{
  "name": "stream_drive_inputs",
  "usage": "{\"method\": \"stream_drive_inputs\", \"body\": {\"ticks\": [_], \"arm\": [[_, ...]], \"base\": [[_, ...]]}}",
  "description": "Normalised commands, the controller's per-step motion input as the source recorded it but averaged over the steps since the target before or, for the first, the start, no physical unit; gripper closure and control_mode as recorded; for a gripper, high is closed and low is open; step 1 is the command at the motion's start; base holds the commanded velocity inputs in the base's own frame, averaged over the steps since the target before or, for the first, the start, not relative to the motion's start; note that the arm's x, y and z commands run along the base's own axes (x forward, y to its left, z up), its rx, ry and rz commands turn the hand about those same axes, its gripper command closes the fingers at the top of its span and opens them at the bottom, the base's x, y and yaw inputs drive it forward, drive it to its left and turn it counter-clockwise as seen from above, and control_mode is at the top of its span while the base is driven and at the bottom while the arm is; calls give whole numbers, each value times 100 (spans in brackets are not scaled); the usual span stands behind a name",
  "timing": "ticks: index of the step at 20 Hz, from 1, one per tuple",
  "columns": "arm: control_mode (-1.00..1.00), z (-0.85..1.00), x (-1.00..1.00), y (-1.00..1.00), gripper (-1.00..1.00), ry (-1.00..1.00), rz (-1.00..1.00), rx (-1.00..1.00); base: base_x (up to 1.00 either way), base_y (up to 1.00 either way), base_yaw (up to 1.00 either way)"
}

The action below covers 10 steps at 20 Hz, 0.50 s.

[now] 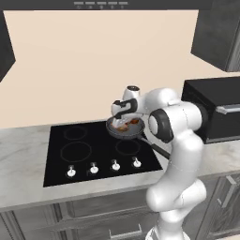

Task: Take the chicken drumsticks from the pan and place one on each plate on the dining counter.

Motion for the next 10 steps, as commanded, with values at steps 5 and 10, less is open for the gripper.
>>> {"method": "stream_drive_inputs", "body": {"ticks": [5,10], "arm": [[-100,-64,70,-1,-100,-2,0,0],[-100,-59,66,0,-100,-6,3,0]], "base": [[0,0,0],[0,0,0]]}}
